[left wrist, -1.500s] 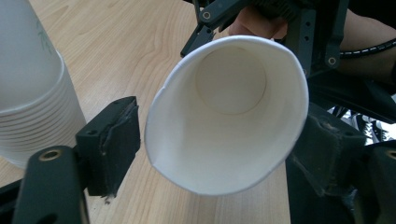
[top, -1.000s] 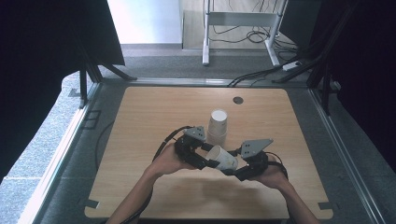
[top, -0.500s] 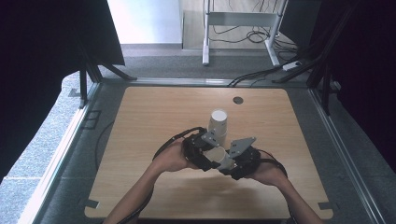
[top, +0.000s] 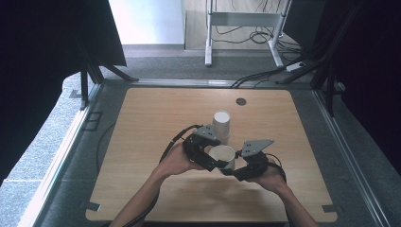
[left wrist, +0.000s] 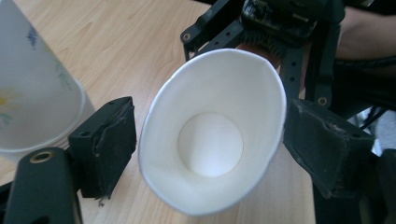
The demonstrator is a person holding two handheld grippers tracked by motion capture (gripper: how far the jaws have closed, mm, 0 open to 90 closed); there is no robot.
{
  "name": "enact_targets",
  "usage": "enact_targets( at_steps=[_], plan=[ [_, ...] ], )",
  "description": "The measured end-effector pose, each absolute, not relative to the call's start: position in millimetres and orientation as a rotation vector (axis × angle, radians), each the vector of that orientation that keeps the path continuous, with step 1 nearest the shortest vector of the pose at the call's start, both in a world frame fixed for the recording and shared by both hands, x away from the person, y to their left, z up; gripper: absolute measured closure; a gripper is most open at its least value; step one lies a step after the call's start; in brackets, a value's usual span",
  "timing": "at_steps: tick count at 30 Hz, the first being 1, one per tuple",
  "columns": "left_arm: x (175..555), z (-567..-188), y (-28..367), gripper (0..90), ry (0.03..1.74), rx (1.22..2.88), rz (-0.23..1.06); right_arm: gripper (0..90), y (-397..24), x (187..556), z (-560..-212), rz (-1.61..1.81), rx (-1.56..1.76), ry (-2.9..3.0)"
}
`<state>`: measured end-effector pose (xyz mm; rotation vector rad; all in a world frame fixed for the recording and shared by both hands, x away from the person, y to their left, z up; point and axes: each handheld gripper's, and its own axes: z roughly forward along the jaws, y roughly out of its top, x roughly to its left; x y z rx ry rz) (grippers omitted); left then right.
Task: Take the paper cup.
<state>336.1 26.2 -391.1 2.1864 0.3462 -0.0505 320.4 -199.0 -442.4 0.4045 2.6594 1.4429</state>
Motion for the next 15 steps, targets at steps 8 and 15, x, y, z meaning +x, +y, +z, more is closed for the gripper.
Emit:
enact_targets(
  at_steps=[8, 15],
  plan=[
    [332.5, -387.9, 24.9, 29.9, 0.305, 2.196, -0.01, 35.7, -197.1, 319.7, -443.0, 1.469, 0.392, 2.657],
    [329.9, -382.2, 20.1, 32.4, 0.279, 2.244, 0.053, 27.4, -195.6, 320.6, -443.2, 1.457, 0.414, 2.637]
  ],
)
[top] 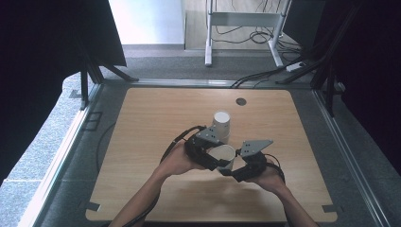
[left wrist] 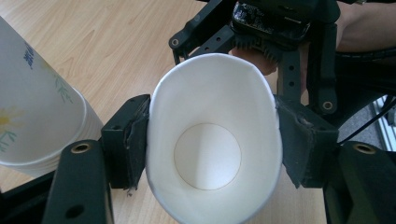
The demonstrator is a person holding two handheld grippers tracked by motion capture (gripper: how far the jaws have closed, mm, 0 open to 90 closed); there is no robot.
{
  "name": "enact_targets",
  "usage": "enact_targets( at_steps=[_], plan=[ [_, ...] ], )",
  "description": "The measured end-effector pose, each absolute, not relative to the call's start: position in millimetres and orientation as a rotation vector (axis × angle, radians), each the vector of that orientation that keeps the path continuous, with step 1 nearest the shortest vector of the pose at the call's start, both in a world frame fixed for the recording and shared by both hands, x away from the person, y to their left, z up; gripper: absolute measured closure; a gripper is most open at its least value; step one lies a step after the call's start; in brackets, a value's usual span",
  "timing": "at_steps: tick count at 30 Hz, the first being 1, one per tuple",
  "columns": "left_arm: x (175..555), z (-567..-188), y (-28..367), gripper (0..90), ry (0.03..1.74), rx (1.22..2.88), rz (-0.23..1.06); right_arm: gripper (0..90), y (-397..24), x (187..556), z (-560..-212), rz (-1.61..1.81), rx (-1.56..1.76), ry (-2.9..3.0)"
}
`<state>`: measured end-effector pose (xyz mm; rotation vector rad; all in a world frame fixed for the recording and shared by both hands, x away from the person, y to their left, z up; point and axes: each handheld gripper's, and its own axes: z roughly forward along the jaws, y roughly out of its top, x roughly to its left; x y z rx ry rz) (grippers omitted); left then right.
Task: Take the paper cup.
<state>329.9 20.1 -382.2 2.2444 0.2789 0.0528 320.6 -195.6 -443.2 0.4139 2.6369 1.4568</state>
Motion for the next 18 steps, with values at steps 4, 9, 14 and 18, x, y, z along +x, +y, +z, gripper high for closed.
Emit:
enact_targets(
  at_steps=[4, 9, 14, 18],
  plan=[
    [329.4, -380.6, 18.1, 32.6, 0.274, 2.267, 0.082, 22.3, -197.6, 321.9, -443.2, 1.438, 0.446, 2.626],
    [328.8, -377.9, 16.0, 32.6, 0.269, 2.306, 0.145, 13.6, -200.2, 321.6, -444.0, 1.383, 0.474, 2.613],
    [330.0, -376.3, 17.4, 33.1, 0.291, 2.333, 0.2, 10.9, -205.0, 320.3, -445.5, 1.344, 0.516, 2.602],
    [331.4, -375.8, 20.7, 33.1, 0.31, 2.338, 0.226, 4.8, -208.8, 320.2, -447.6, 1.318, 0.547, 2.594]
  ],
)
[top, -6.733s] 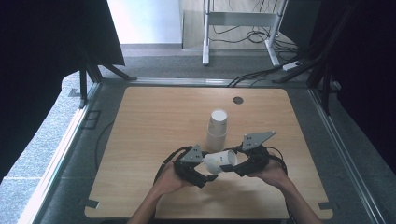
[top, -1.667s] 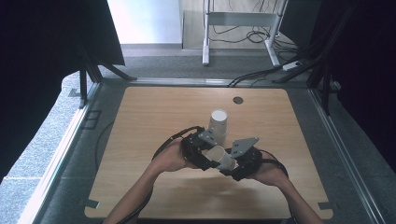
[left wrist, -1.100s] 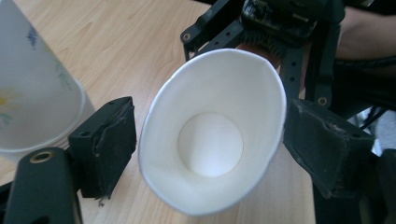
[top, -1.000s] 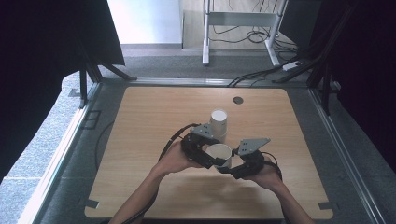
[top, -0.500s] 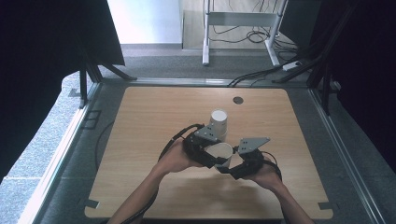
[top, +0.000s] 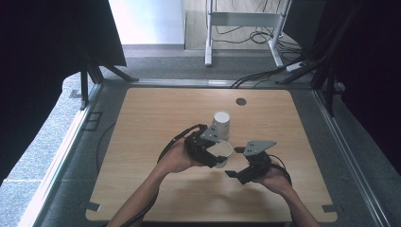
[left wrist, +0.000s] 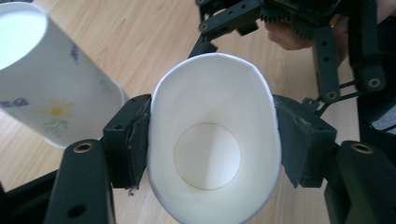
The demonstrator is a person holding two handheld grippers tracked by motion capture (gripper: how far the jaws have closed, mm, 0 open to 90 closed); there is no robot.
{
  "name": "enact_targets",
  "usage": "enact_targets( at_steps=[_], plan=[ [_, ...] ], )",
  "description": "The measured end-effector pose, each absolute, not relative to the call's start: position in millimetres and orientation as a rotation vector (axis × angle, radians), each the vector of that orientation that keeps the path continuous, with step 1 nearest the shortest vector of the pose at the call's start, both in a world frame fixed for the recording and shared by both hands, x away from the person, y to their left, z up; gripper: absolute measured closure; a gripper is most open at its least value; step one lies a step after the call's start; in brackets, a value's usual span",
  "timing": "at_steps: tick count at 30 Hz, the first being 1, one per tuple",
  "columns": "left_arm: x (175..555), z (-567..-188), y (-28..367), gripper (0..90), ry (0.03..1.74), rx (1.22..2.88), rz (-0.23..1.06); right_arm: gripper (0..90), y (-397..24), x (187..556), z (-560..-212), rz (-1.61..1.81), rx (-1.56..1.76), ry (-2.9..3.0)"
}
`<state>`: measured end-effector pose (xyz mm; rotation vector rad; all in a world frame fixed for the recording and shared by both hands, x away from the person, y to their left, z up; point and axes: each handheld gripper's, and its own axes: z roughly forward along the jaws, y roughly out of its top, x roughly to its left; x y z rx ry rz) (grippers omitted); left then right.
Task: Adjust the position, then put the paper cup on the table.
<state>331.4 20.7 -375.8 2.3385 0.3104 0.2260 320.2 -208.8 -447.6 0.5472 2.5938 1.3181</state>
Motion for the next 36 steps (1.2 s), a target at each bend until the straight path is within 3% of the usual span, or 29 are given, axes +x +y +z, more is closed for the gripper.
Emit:
enact_targets(
  at_steps=[36],
  plan=[
    [345.6, -366.6, 45.2, 33.1, 0.472, 2.374, 0.388, 0.0, -233.5, 312.5, -459.2, 1.24, 0.681, 2.5]
  ],
)
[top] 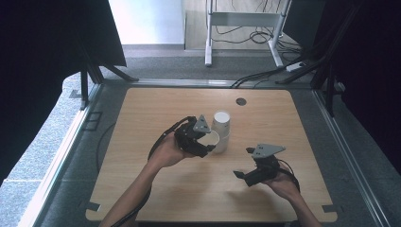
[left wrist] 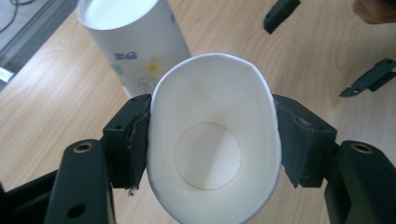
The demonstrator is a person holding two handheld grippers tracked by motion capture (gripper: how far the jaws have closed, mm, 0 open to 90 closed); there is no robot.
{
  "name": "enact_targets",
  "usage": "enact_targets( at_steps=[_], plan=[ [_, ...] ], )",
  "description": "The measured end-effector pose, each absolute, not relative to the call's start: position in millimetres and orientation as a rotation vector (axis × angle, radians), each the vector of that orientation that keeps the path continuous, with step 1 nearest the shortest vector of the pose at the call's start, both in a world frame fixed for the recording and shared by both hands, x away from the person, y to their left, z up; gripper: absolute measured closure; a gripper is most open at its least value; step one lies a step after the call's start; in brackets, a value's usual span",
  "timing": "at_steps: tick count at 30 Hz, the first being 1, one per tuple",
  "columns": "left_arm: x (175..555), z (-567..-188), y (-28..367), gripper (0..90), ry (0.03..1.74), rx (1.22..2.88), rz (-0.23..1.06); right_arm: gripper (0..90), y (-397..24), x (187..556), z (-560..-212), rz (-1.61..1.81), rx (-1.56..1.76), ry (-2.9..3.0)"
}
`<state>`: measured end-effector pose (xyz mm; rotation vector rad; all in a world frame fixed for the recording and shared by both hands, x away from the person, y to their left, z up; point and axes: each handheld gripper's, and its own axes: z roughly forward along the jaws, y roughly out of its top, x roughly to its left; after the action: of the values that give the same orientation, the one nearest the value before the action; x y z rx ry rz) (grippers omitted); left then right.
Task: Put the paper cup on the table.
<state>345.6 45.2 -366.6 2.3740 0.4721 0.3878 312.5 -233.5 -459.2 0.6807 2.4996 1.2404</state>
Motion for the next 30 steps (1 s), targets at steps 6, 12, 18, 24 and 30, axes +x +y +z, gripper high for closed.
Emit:
enact_targets(
  at_steps=[6, 12, 18, 24, 30],
  plan=[
    [349.1, -365.0, 50.2, 33.1, 0.505, 2.376, 0.414, 0.1, -239.4, 311.4, -462.2, 1.228, 0.705, 2.487],
    [353.5, -363.4, 57.1, 33.1, 0.545, 2.363, 0.437, 0.1, -247.6, 311.8, -463.5, 1.234, 0.751, 2.454],
    [360.6, -363.1, 65.9, 33.1, 0.598, 2.358, 0.47, 0.2, -254.6, 312.2, -464.7, 1.221, 0.78, 2.426],
    [367.1, -364.7, 74.7, 33.0, 0.654, 2.355, 0.5, 0.3, -260.0, 312.2, -468.3, 1.209, 0.809, 2.404],
    [375.8, -367.8, 88.6, 32.8, 0.737, 2.332, 0.519, 0.3, -263.6, 311.6, -472.1, 1.197, 0.835, 2.402]
  ],
)
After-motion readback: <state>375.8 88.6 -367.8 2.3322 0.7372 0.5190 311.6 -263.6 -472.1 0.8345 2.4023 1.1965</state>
